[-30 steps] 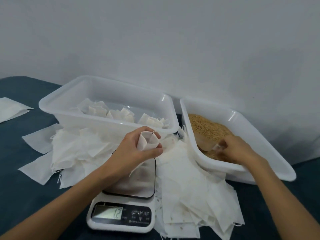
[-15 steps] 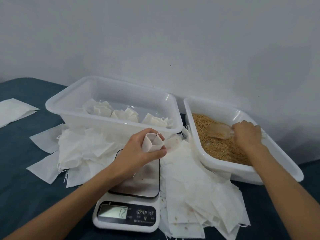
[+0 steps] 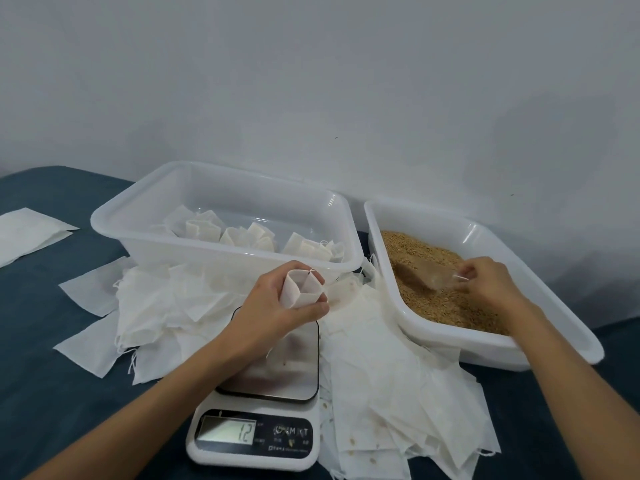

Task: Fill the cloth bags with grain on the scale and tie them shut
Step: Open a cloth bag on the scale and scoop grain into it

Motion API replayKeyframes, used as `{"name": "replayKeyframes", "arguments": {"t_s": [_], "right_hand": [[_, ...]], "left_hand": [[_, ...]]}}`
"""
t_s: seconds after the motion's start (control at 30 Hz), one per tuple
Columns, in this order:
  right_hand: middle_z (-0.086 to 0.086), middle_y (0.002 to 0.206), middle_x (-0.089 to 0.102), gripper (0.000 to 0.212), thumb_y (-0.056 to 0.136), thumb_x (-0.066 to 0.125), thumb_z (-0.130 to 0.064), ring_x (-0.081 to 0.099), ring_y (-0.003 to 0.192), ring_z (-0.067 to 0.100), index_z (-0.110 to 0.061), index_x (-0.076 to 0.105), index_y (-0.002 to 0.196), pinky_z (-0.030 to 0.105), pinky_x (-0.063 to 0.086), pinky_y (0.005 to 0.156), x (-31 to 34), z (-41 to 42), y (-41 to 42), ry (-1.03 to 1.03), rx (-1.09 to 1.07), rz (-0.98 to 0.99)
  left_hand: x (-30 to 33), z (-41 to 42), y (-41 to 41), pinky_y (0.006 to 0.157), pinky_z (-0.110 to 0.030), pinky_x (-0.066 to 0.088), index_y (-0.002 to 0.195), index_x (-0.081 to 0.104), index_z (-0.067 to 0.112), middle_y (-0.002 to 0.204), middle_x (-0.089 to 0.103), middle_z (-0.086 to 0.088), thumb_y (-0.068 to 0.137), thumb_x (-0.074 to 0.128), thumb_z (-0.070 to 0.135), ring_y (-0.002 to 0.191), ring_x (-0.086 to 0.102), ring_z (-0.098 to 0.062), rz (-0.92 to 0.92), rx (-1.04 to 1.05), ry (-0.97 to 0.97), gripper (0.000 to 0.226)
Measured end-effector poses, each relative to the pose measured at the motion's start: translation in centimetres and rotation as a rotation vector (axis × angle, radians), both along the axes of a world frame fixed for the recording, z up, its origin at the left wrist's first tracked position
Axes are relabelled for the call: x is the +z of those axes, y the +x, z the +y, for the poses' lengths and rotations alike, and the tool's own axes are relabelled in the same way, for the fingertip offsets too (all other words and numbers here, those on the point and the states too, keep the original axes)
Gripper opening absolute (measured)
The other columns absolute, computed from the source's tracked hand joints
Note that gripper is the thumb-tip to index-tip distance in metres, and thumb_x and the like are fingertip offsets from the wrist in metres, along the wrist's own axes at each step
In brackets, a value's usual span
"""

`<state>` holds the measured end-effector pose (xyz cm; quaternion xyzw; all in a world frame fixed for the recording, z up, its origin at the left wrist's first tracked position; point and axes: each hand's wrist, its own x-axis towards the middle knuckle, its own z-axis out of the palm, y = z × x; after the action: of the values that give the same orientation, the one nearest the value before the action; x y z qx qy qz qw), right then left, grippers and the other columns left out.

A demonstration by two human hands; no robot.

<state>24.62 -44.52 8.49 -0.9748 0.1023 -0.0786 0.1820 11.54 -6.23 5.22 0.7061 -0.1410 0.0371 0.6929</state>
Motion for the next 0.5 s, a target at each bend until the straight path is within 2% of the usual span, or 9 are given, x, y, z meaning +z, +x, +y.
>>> {"name": "replayKeyframes", "arguments": {"t_s": [0.23, 0.37, 0.43, 0.5], "right_hand": [[0.011, 0.099, 0.068, 0.022, 0.076, 0.086, -0.004, 0.06, 0.095, 0.026, -0.011, 0.068, 0.087, 0.036, 0.049, 0.084, 0.27, 0.04, -0.2, 0.111, -0.038, -0.034], [0.007, 0.096, 0.067, 0.021, 0.077, 0.085, -0.005, 0.06, 0.098, 0.025, -0.014, 0.067, 0.083, 0.04, 0.05, 0.088, 0.36, 0.03, -0.32, 0.155, -0.04, -0.058], [0.009, 0.099, 0.067, 0.022, 0.077, 0.085, -0.006, 0.06, 0.102, 0.027, -0.015, 0.066, 0.084, 0.041, 0.049, 0.091, 0.37, -0.01, -0.38, 0.161, -0.046, -0.074], [0.01, 0.103, 0.069, 0.021, 0.079, 0.084, -0.007, 0.061, 0.102, 0.027, -0.015, 0.067, 0.086, 0.037, 0.048, 0.088, 0.27, -0.01, -0.41, 0.152, -0.037, -0.068]], "left_hand": [[0.26, 0.01, -0.12, 0.081, -0.037, 0.054, 0.101, 0.068, 0.014, 0.096, 0.072, -0.013, 0.078, 0.082, 0.023, 0.089, 0.067, -0.022, -0.017, 0.005, -0.019, 0.029], [0.26, 0.08, -0.07, 0.076, -0.029, 0.052, 0.1, 0.067, 0.013, 0.093, 0.073, -0.01, 0.08, 0.082, 0.018, 0.085, 0.065, -0.016, -0.019, -0.005, -0.028, 0.026], [0.25, 0.11, -0.06, 0.074, -0.026, 0.053, 0.101, 0.067, 0.012, 0.092, 0.073, -0.009, 0.084, 0.083, 0.012, 0.084, 0.065, -0.015, -0.022, -0.007, -0.024, 0.023], [0.24, 0.1, -0.1, 0.074, -0.025, 0.053, 0.101, 0.067, 0.011, 0.092, 0.073, -0.009, 0.084, 0.083, 0.011, 0.084, 0.065, -0.015, -0.016, -0.007, -0.029, 0.024]]}}
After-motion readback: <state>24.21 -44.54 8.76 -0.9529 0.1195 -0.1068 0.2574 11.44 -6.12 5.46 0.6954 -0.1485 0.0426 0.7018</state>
